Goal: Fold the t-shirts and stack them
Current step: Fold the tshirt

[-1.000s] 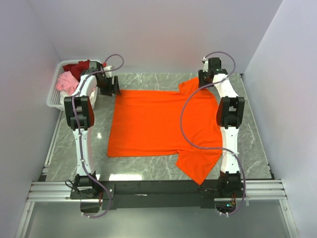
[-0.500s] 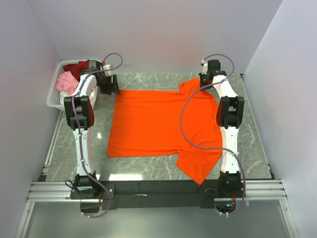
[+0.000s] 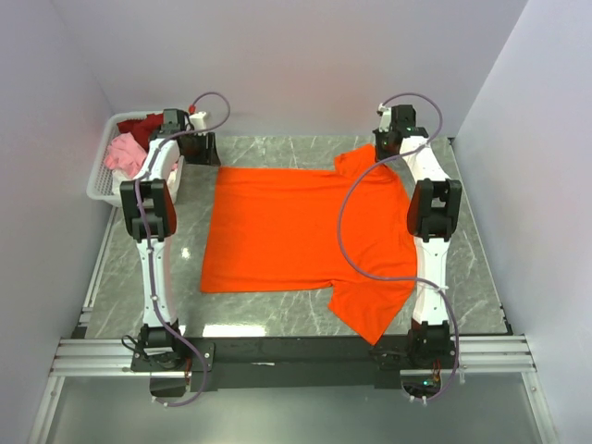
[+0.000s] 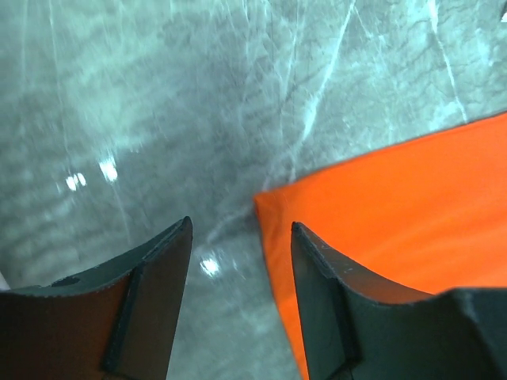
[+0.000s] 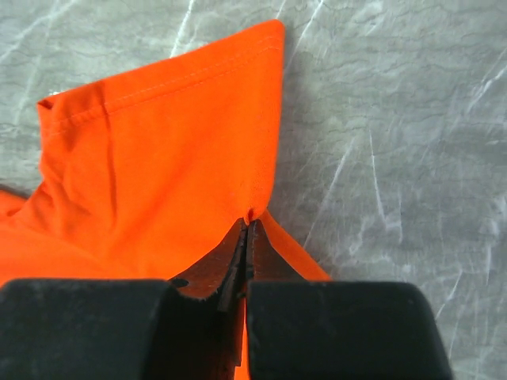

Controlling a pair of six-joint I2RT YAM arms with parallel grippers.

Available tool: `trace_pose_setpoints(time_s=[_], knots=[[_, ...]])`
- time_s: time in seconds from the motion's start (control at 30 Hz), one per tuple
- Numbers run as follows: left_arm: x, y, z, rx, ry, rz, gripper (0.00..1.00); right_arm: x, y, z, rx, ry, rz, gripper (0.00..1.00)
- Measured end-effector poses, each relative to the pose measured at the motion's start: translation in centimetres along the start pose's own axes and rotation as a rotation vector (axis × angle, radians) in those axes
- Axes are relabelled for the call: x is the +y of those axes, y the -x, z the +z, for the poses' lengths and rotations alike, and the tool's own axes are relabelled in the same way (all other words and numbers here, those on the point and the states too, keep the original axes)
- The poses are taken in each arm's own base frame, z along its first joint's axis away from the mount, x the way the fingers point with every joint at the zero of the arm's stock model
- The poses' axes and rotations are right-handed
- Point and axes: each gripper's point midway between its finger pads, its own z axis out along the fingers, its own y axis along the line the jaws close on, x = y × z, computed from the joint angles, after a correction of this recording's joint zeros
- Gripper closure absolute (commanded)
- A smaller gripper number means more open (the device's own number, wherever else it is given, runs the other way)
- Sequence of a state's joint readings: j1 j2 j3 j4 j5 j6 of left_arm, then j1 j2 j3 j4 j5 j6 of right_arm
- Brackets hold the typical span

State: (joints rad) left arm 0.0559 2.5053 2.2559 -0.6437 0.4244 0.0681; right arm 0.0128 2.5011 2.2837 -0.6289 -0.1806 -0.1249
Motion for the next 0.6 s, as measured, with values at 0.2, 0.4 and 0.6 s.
trace_pose_setpoints(time_s=[0.2,0.4,0.6], knots=[[0.7,-0.4,1.6,-0.001,-0.028,0.105,0.41,0.0,-0.2,-0.2,0.006,0.001,-0.004,1.0],[0.6,-0.6,2.1,-0.006,-0.07,0.167,0.42,-0.1,-1.1,0.0,0.031,-0.005,-0.008,1.0],[-0.3,-0.4,2.3,-0.036,-0.141,0.164,0.44,-0.3,-1.4,0.0,0.038,-0.013,-0.018,1.0]])
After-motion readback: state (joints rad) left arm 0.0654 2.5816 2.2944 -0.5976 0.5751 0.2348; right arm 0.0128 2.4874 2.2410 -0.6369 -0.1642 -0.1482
